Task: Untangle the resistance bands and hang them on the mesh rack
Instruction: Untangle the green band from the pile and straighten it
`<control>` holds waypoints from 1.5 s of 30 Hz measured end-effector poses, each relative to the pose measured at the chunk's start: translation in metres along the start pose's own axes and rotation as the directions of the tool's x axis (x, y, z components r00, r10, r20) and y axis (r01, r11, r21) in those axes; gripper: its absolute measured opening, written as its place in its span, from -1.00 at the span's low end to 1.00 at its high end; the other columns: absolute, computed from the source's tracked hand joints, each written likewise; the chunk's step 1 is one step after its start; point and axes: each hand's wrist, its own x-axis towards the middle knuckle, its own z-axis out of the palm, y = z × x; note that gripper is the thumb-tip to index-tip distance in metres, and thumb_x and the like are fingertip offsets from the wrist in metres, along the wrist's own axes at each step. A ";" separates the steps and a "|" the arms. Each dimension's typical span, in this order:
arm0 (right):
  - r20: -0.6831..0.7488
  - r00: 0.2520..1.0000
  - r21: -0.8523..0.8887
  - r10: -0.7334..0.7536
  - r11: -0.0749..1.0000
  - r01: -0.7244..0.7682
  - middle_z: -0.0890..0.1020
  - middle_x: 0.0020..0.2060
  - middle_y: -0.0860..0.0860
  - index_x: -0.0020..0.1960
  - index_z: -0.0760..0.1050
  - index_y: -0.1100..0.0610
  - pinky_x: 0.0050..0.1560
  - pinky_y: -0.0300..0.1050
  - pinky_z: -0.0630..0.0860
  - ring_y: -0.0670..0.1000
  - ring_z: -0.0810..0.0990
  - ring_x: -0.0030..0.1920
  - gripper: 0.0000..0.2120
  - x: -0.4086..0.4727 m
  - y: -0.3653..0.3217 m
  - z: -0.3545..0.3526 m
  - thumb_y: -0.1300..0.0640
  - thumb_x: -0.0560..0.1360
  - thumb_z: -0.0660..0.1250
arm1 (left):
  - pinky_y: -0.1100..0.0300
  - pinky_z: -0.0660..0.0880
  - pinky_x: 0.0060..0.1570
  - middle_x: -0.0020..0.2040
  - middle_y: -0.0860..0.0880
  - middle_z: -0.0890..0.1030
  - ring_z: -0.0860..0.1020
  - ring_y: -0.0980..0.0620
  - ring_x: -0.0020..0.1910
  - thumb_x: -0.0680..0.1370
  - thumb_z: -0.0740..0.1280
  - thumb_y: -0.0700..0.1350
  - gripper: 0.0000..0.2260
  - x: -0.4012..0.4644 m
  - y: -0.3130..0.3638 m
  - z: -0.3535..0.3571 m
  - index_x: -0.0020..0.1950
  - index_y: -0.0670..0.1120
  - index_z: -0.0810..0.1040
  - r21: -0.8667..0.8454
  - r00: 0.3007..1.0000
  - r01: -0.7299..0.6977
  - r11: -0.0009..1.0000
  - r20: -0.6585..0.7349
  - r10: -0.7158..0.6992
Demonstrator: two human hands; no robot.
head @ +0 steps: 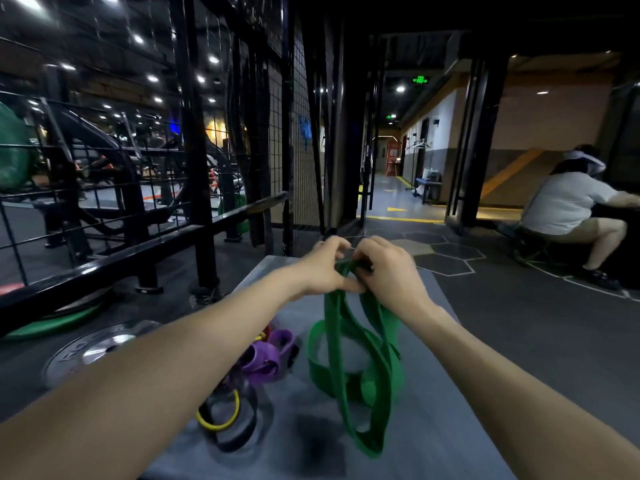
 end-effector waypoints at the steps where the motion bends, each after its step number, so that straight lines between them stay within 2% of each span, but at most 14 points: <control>1: -0.016 1.000 0.021 -0.001 1.000 0.001 0.55 -0.22 0.17 -0.17 0.49 0.26 -0.29 0.03 0.44 0.22 0.54 -0.21 -0.84 0.000 0.001 -0.004 0.36 0.26 0.38 | 0.05 0.40 0.26 0.22 -0.05 0.43 0.43 0.00 0.22 0.38 0.48 -0.13 -0.44 0.005 -0.001 0.006 0.30 -0.03 0.32 -0.011 1.000 -0.007 1.000 0.020 0.007; 4: -0.032 0.999 0.061 0.038 0.998 -0.036 0.57 -0.20 0.13 -0.15 0.51 0.25 -0.20 0.09 0.48 0.19 0.53 -0.17 -0.87 -0.002 0.007 -0.014 0.32 0.31 0.41 | 0.02 0.48 0.12 0.02 -0.08 0.53 0.52 -0.05 0.05 0.49 0.34 -0.17 -0.73 0.012 0.003 0.015 0.16 -0.05 0.40 -0.062 1.000 -0.002 0.998 0.000 0.002; 7: 0.012 0.990 0.167 0.140 0.976 -0.140 0.58 -0.17 0.03 -0.07 0.51 0.17 -0.11 0.00 0.49 0.07 0.54 -0.13 -0.86 -0.007 0.015 -0.013 0.19 0.39 0.42 | 0.14 0.41 -0.10 -0.04 -0.05 0.50 0.48 -0.02 -0.07 0.53 0.28 -0.13 -0.82 0.015 0.015 0.008 0.12 -0.08 0.45 0.171 0.997 -0.019 0.985 -0.065 0.031; 11: 0.272 0.937 0.331 0.218 0.894 -0.304 0.60 -0.03 -0.04 0.10 0.46 0.12 -0.04 -0.22 0.41 -0.05 0.54 -0.04 -0.67 -0.014 0.023 -0.002 0.09 0.39 0.46 | 0.22 0.34 -0.30 -0.15 -0.02 0.49 0.43 0.05 -0.21 0.56 0.25 -0.14 -0.83 0.012 0.031 -0.032 0.13 -0.12 0.46 0.135 0.974 -0.066 0.989 -0.208 0.093; 15: 0.315 0.919 0.358 0.237 0.867 -0.347 0.61 -0.01 -0.06 0.12 0.47 0.13 -0.03 -0.22 0.38 -0.06 0.54 0.00 -0.67 -0.011 0.021 0.013 0.11 0.40 0.46 | 0.17 0.40 -0.01 -0.06 0.01 0.48 0.45 0.07 -0.06 0.58 0.21 -0.13 -0.78 0.006 0.051 -0.077 0.21 -0.14 0.42 0.020 0.945 -0.124 0.992 -0.301 0.124; 17: 0.264 0.930 0.322 0.256 0.885 -0.335 0.64 -0.07 -0.01 0.09 0.50 0.14 -0.07 -0.10 0.48 0.01 0.57 -0.05 -0.76 -0.002 0.017 0.017 0.14 0.45 0.41 | 0.18 0.37 0.02 -0.03 0.01 0.48 0.45 0.07 -0.02 0.59 0.20 -0.12 -0.79 0.005 0.062 -0.092 0.20 -0.12 0.43 -0.029 0.925 -0.153 0.988 -0.357 0.132; 21: 0.045 0.940 0.184 0.338 0.922 -0.340 0.57 -0.29 0.05 -0.13 0.50 0.20 -0.27 -0.07 0.43 0.13 0.54 -0.23 -0.89 0.016 0.009 0.007 0.16 0.46 0.36 | 0.21 0.35 -0.23 -0.09 -0.07 0.46 0.42 0.01 -0.13 0.59 0.19 -0.09 -0.80 0.003 0.076 -0.113 0.14 -0.15 0.47 -0.110 0.903 -0.157 0.981 -0.419 0.098; 25: -0.138 0.887 0.045 0.440 0.898 -0.438 0.47 -0.27 0.03 -0.13 0.34 0.15 -0.26 -0.05 0.35 0.14 0.42 -0.25 -0.88 0.033 0.008 -0.024 0.22 0.47 0.30 | 0.18 0.36 -0.22 -0.19 -0.02 0.41 0.40 0.06 -0.23 0.59 0.18 -0.07 -0.85 0.001 0.070 -0.118 0.05 -0.11 0.48 -0.229 0.892 -0.123 0.966 -0.451 0.006; 28: -0.259 0.890 -0.051 0.376 0.914 -0.402 0.54 -0.15 0.12 -0.03 0.34 0.20 -0.24 0.01 0.41 0.20 0.51 -0.18 -0.84 0.049 0.015 -0.050 0.23 0.45 0.31 | 0.16 0.38 -0.20 -0.20 -0.01 0.41 0.41 0.06 -0.23 0.59 0.19 -0.06 -0.85 0.003 0.068 -0.118 0.06 -0.10 0.48 -0.299 0.878 -0.119 0.947 -0.477 -0.040; 32: -0.380 0.896 -0.169 0.229 0.935 -0.311 0.49 -0.20 0.08 -0.04 0.36 0.20 -0.41 -0.10 0.24 0.11 0.43 -0.28 -0.86 0.066 0.016 -0.070 0.27 0.45 0.29 | 0.24 0.33 -0.27 -0.23 0.05 0.38 0.38 0.12 -0.26 0.59 0.21 -0.08 -0.88 0.009 0.085 -0.125 -0.15 -0.02 0.42 -0.348 0.845 -0.191 0.918 -0.534 -0.027; 35: -0.283 0.948 -0.209 0.147 0.955 -0.211 0.54 -0.13 0.11 0.02 0.40 0.20 -0.30 0.05 0.51 0.14 0.53 -0.23 -0.82 0.061 0.013 -0.059 0.31 0.43 0.28 | 0.23 0.32 -0.27 -0.23 0.03 0.39 0.37 0.11 -0.27 0.58 0.21 -0.11 -0.90 0.017 0.102 -0.131 -0.12 -0.06 0.43 -0.353 0.820 -0.258 0.899 -0.572 0.011; 39: -0.072 0.992 -0.157 0.104 0.981 -0.114 0.43 -0.04 0.14 -0.01 0.38 0.21 -0.23 0.05 0.46 0.23 0.51 -0.11 -0.85 0.045 0.001 -0.036 0.20 0.46 0.27 | 0.22 0.30 -0.18 -0.19 -0.01 0.42 0.39 0.09 -0.21 0.59 0.19 -0.08 -0.83 0.028 0.110 -0.120 0.07 -0.14 0.47 -0.304 0.839 -0.244 0.921 -0.542 0.044; 42: 0.034 0.992 0.027 0.125 0.992 -0.126 0.39 0.04 0.11 0.04 0.34 0.19 -0.11 0.04 0.44 0.23 0.49 -0.02 -0.81 0.036 -0.003 -0.021 0.19 0.47 0.26 | 0.20 0.25 -0.01 -0.01 -0.04 0.45 0.38 0.04 -0.01 0.59 0.18 -0.08 -0.74 0.030 0.103 -0.110 0.23 -0.16 0.43 -0.275 0.850 -0.201 0.940 -0.527 0.027; 45: 0.100 0.980 0.292 0.169 0.937 -0.191 0.49 0.07 0.06 0.19 0.36 0.16 -0.01 -0.04 0.48 0.12 0.52 0.02 -0.71 0.032 -0.003 -0.019 0.24 0.48 0.22 | 0.16 0.33 -0.02 -0.14 -0.01 0.44 0.40 0.01 -0.06 0.59 0.19 -0.06 -0.84 0.030 0.095 -0.111 0.12 -0.09 0.41 -0.219 0.865 -0.179 0.959 -0.500 0.047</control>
